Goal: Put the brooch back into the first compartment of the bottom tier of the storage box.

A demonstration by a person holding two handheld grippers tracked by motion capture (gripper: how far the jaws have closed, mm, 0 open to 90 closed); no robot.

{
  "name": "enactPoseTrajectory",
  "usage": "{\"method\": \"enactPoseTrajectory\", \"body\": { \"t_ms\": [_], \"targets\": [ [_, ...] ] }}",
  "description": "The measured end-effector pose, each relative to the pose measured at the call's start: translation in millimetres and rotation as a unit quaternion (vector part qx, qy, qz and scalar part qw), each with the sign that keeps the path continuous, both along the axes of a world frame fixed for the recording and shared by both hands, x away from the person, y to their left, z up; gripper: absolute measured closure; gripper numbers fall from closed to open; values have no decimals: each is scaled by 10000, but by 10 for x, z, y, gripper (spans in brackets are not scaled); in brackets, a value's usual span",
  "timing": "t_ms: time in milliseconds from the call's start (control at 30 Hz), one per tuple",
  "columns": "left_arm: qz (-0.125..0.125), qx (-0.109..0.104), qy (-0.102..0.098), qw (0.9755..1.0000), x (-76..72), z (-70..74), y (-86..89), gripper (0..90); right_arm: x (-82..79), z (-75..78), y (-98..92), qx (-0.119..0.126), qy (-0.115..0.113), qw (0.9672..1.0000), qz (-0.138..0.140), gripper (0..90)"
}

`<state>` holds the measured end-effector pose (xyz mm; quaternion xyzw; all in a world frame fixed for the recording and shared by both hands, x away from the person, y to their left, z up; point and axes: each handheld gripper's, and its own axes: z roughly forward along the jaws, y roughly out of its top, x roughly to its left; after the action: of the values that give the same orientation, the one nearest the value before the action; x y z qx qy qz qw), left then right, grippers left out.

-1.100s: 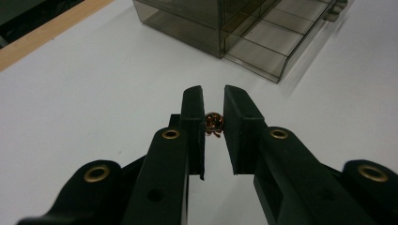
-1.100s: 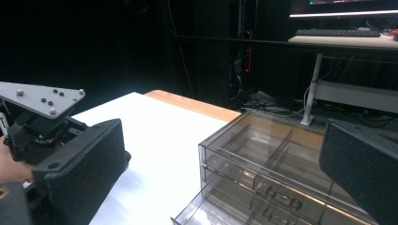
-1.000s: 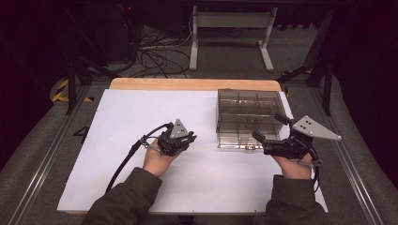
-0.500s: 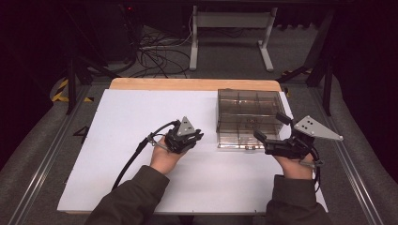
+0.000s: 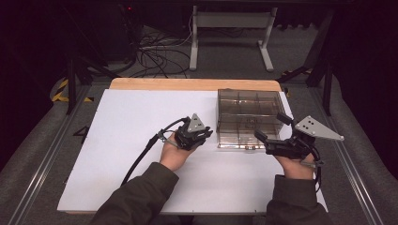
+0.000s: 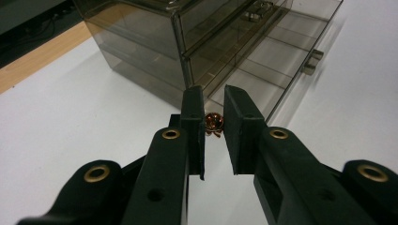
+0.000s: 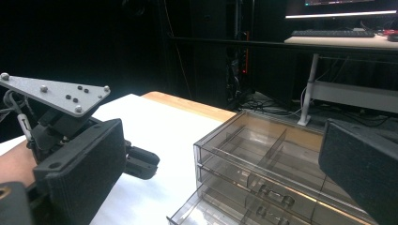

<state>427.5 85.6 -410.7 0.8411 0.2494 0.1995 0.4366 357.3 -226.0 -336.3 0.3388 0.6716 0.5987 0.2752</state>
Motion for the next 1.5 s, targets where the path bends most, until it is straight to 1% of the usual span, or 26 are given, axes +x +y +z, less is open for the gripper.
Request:
{"method": "enactPoseTrajectory", "body": {
  "t_ms": [100, 167, 267, 433, 467, 533, 567, 767, 933, 967, 1067, 1300, 1367, 1500],
  "targets": [
    [-14, -63, -22, 10000, 17, -3, -46, 790, 2, -3, -3, 10, 7, 10000, 4, 17],
    [-41, -113, -95, 9999, 22, -7, -77, 791, 4, -5, -6, -6, 4, 10000, 2, 17],
    [-89, -159, -152, 9997, 33, -16, -144, 790, 10, -12, -6, -5, 15, 10000, 0, 17],
    [-132, -225, -166, 9995, 57, -23, -205, 790, 11, -12, -8, 4, 12, 10000, 8, 17],
    [-141, -288, -148, 9994, 68, -25, -235, 791, 12, -12, -9, 8, 10, 10000, 7, 17],
    [-157, -324, -145, 9992, 75, -27, -248, 790, 11, -11, -10, 6, 8, 10000, 6, 17],
    [-181, -404, -124, 9989, 83, -34, -273, 790, 11, -11, -11, 0, 10, 10000, 7, 17],
    [-199, -491, -56, 9986, 114, -72, -318, 790, 9, -9, -23, -2, 6, 10000, -23, 17],
    [-179, -669, 61, 9976, 149, -105, -337, 790, 11, -9, -24, -2, 12, 10000, -19, 17],
    [-179, -669, 61, 9976, 149, -105, -337, 789, 12, -10, -22, -7, 5, 10000, -23, 17],
    [-211, -732, 146, 9970, 169, -133, -353, 789, 11, -10, -19, -24, 7, 10000, -33, 17],
    [-197, -760, 193, 9967, 184, -190, -409, 789, 5, -5, -18, -25, 2, 10000, -50, 17],
    [-215, -785, 260, 9963, 190, -215, -433, 789, 8, -7, -23, -42, -1, 10000, -58, 17],
    [-236, -780, 313, 9962, 203, -252, -462, 788, 12, -11, -23, -47, 14, 10000, -54, 17]
  ]
}}
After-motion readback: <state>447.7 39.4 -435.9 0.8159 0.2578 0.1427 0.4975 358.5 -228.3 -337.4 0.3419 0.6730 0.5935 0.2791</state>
